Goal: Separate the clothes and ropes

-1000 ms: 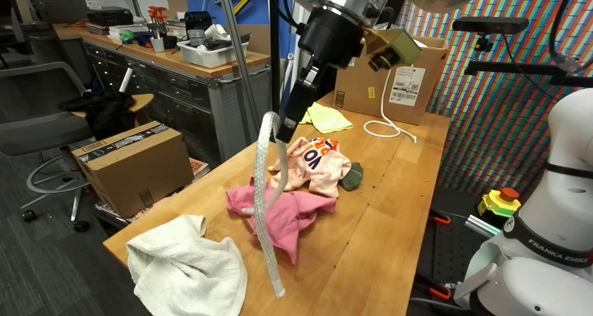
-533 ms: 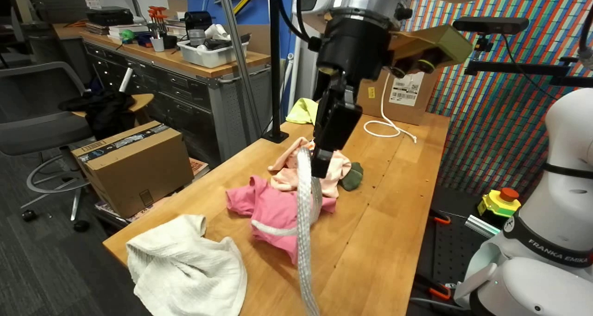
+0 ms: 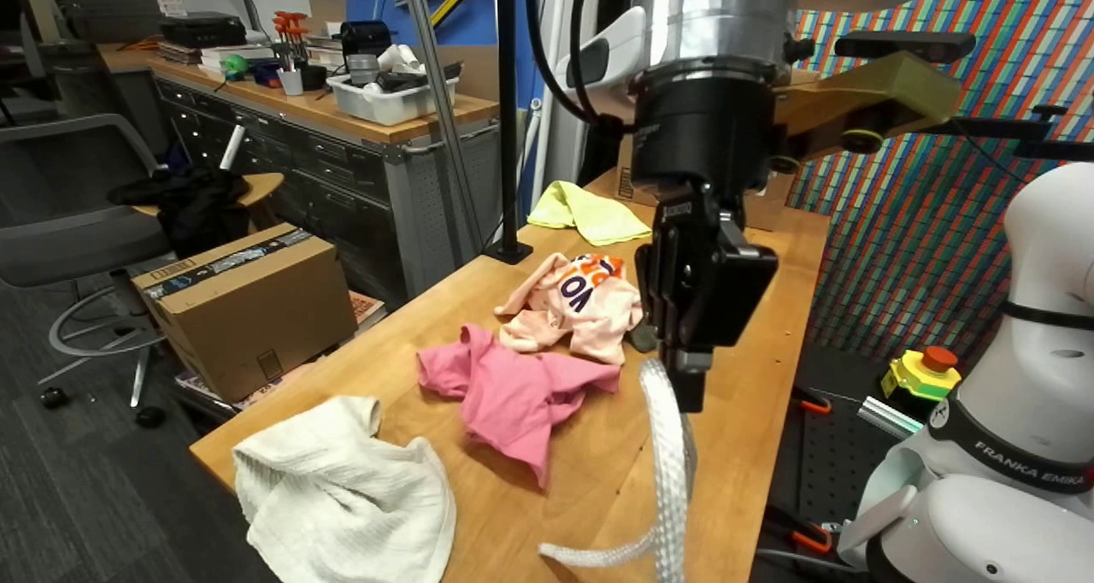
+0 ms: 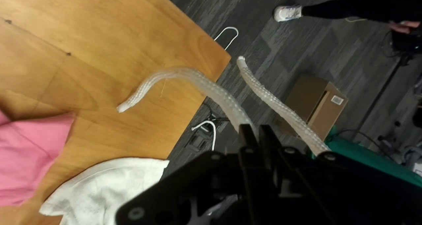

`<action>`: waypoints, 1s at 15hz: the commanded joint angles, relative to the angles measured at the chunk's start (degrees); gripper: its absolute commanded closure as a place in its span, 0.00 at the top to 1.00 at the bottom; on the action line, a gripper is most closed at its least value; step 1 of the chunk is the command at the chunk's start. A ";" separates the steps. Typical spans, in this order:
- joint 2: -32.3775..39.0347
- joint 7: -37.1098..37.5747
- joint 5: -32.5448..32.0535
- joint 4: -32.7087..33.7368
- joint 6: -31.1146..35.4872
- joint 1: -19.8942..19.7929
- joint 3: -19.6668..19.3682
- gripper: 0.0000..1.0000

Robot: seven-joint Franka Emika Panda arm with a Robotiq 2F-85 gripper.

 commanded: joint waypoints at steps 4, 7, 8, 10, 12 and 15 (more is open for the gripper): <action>2.26 -2.09 4.37 0.49 -5.37 -1.12 2.60 0.04; 4.47 -1.24 3.49 -0.26 -3.38 -2.26 3.59 0.04; 5.38 -0.76 3.11 -0.34 -2.85 -2.74 3.86 0.04; 7.48 -0.07 2.73 -0.74 -1.08 -3.67 4.36 0.04; 9.74 0.80 2.15 -1.50 2.63 -4.53 5.07 0.04; 13.27 2.58 1.23 -1.81 6.03 -5.54 5.50 0.04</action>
